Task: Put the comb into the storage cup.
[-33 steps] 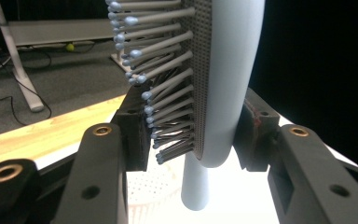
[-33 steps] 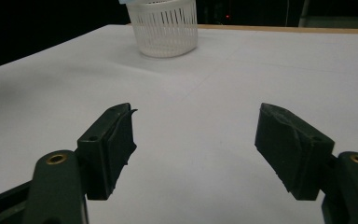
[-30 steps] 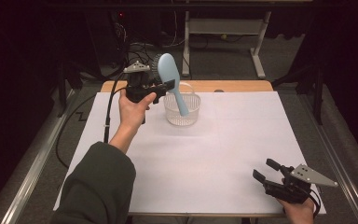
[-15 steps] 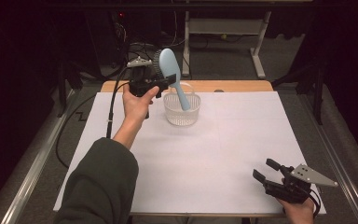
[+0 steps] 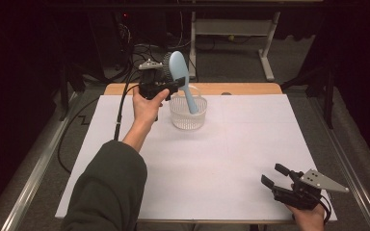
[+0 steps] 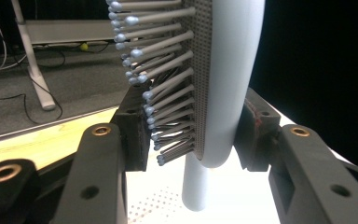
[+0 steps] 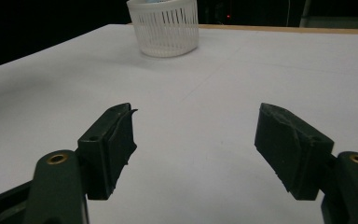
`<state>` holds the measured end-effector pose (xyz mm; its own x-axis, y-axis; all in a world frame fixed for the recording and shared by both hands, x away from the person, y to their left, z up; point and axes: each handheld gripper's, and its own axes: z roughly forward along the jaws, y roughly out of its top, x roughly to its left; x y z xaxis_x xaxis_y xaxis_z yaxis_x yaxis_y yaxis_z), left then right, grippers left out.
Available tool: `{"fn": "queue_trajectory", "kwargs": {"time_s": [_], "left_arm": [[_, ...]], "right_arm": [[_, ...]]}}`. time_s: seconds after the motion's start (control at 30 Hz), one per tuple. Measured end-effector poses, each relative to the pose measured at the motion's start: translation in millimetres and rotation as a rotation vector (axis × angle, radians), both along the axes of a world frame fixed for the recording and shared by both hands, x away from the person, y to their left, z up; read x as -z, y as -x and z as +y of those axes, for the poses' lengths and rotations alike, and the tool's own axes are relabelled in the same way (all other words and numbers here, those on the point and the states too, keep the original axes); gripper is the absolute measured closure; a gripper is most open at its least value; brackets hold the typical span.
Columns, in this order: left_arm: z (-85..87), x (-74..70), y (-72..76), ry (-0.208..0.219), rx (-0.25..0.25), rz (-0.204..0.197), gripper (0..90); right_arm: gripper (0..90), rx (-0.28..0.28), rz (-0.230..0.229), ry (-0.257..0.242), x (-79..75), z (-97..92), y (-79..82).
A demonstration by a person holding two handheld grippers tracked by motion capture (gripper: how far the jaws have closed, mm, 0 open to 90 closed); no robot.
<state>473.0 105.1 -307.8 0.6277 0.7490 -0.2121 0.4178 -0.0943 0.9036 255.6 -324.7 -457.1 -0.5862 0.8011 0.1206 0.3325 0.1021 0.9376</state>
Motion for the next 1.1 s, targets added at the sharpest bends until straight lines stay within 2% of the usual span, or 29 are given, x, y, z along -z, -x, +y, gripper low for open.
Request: {"fn": "queue_trajectory", "kwargs": {"time_s": [0.3, 0.77, 1.1], "left_arm": [[-6.9, 9.2, -3.8, -0.042, -0.001, 0.016, 53.8], [-18.0, 19.9, -7.1, -0.074, 0.007, 0.037, 53.6], [-18.5, 29.5, -9.0, -0.071, 0.001, 0.054, 53.6]], "right_arm": [[29.0, 0.0, -0.003, 0.008, -0.2, 0.6, 0.1], [28.9, -0.001, 0.0, 0.005, 0.0, 0.2, -0.1], [28.9, -0.003, -0.001, 0.006, -0.1, 0.2, -0.1]]}}
